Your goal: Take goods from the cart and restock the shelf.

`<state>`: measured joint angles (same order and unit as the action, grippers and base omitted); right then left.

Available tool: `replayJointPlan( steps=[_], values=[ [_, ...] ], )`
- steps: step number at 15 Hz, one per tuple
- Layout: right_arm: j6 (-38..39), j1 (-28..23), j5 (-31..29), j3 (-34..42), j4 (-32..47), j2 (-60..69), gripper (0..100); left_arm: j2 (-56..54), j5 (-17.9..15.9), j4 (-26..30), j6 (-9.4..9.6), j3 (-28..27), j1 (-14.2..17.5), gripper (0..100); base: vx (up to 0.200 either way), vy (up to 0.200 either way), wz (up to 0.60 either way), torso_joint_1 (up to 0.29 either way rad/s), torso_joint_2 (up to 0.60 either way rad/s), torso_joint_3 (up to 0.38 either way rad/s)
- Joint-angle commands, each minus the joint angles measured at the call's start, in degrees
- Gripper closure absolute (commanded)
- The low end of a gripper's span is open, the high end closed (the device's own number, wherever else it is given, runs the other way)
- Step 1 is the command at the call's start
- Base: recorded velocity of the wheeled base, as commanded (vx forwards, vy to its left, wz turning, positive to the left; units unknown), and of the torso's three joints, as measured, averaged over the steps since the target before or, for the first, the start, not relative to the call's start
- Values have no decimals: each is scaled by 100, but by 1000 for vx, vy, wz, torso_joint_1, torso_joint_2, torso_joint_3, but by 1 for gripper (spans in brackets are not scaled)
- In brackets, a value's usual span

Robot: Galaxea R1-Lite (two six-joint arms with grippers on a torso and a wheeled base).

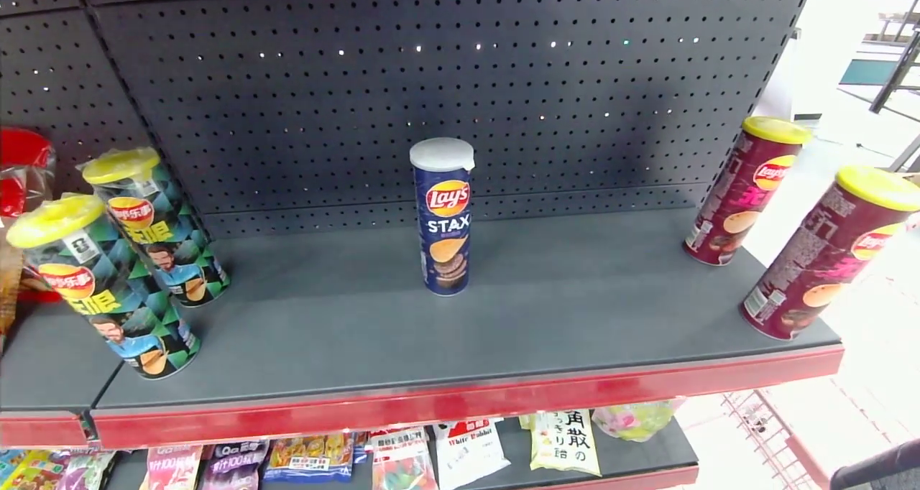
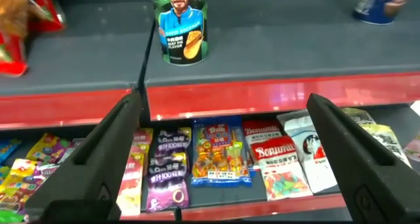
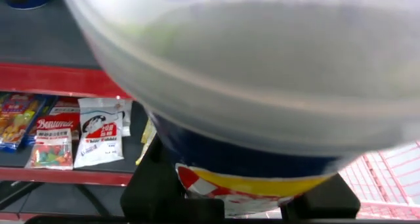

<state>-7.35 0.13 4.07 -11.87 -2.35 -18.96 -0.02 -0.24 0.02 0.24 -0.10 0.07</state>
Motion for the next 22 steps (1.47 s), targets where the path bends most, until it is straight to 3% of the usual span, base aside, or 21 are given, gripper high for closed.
replayJointPlan(
  steps=[1,7,8,9,12,13,14,15,16,17,18,19,20,21,22],
  values=[
    [-3,13,6,10,7,-20,100,2,7,-2,2,1,1,0,0,0,0,0,0,0],
    [14,4,577,265,16,419,100,73,-2,6,11,1,-7,0,0,0,0,0,0,0],
    [14,13,586,273,7,393,100,117,-90,6,11,1,-16,0,0,0,0,0,0,0],
    [32,13,630,273,7,340,100,108,-406,-2,20,1,-16,0,0,0,0,0,0,0],
    [41,13,894,282,7,103,100,82,-600,-29,283,1,-16,0,0,0,0,0,0,0],
    [41,4,867,273,7,32,100,240,-934,-187,28,-438,-69,0,0,0,0,0,0,0],
    [41,-5,858,247,7,15,100,1602,-1074,-266,-894,-1687,-236,0,0,0,0,0,0,0],
    [32,-13,850,273,7,-82,100,2815,-1136,-407,-1589,-2891,-280,0,0,0,0,0,0,0],
    [32,-40,832,273,7,-135,100,3369,-1356,-442,-1519,-3383,-394,0,0,0,0,0,0,0],
    [32,-49,815,247,7,-187,100,3544,-1514,-451,-1369,-3418,-447,0,0,0,0,0,0,0],
    [32,-40,779,221,7,-266,100,3966,-2147,-451,-666,-3321,-570,0,0,0,0,0,0,0],
    [32,-40,771,238,7,-258,100,4476,-2797,-486,-288,-3286,-605,0,0,0,0,0,0,0],
    [14,-40,779,194,7,-196,100,4916,-3395,-626,-68,-3365,-614,0,0,0,0,0,0,0],
    [23,-40,779,150,7,-170,100,5443,-3781,-837,239,-3427,-614,0,0,0,0,0,0,0],
    [23,-40,779,124,7,-170,100,5768,-3860,-978,415,-3453,-614,0,0,0,0,0,0,0]
  ],
)
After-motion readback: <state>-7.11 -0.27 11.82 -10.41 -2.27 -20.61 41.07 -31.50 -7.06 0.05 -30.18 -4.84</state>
